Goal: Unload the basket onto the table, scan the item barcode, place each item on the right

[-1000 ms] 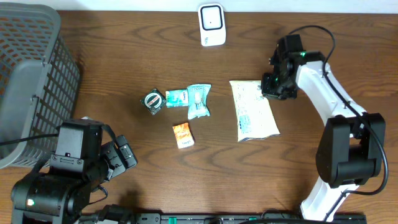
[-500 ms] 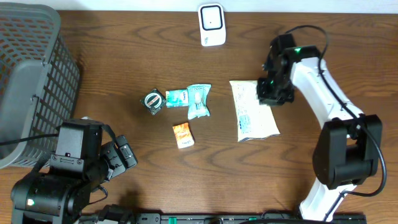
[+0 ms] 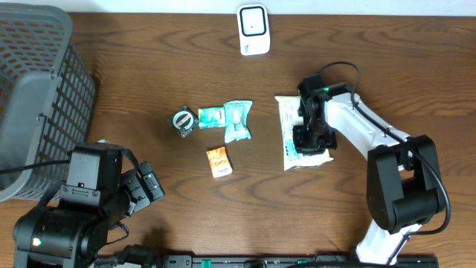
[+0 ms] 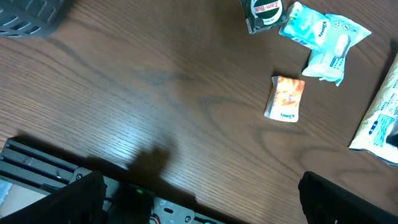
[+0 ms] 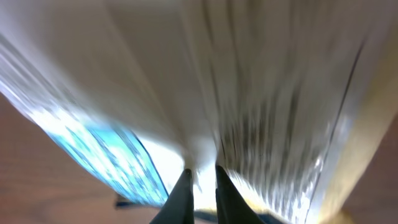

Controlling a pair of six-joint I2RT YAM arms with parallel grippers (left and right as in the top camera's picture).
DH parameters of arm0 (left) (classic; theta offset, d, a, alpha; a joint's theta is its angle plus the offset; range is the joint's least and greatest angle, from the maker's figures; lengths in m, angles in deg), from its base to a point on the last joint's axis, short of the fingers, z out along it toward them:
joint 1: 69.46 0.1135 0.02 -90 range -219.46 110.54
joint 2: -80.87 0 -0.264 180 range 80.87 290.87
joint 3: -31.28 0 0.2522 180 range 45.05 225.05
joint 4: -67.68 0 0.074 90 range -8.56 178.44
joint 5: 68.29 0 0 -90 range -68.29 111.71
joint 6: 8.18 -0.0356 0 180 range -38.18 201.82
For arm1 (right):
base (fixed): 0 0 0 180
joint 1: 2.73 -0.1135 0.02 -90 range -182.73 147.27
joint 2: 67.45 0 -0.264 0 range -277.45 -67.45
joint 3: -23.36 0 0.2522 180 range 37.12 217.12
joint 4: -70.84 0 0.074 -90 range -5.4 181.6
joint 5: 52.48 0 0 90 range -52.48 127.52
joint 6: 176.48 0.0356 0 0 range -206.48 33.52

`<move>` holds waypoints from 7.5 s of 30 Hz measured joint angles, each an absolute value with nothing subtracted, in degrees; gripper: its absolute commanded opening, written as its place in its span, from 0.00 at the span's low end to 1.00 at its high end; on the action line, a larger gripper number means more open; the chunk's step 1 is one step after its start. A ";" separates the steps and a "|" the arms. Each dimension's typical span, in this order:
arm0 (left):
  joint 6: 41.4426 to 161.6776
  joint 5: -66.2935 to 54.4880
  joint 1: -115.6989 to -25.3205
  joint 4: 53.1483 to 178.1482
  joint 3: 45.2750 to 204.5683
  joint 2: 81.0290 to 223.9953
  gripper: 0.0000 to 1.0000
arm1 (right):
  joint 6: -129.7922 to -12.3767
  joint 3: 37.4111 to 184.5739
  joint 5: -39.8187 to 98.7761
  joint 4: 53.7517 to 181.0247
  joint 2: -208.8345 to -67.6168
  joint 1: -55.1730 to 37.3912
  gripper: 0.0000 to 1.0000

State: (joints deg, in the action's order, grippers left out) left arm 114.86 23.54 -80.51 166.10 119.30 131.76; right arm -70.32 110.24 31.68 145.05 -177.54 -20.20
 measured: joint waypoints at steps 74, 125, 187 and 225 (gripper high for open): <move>114.86 23.56 -80.49 166.10 119.30 131.76 0.98 | -70.23 116.90 44.77 136.28 -178.39 -19.72 0.32; 114.86 23.56 -80.51 166.10 119.30 131.76 0.98 | -70.12 121.58 39.61 149.57 -177.95 -14.41 0.55; 114.86 23.54 -80.49 166.10 119.30 131.76 0.98 | -73.53 115.88 29.34 147.96 -177.91 -17.75 0.67; 114.86 23.54 -80.51 166.13 119.30 131.76 0.98 | -73.93 118.57 41.29 126.58 -177.91 -17.62 0.54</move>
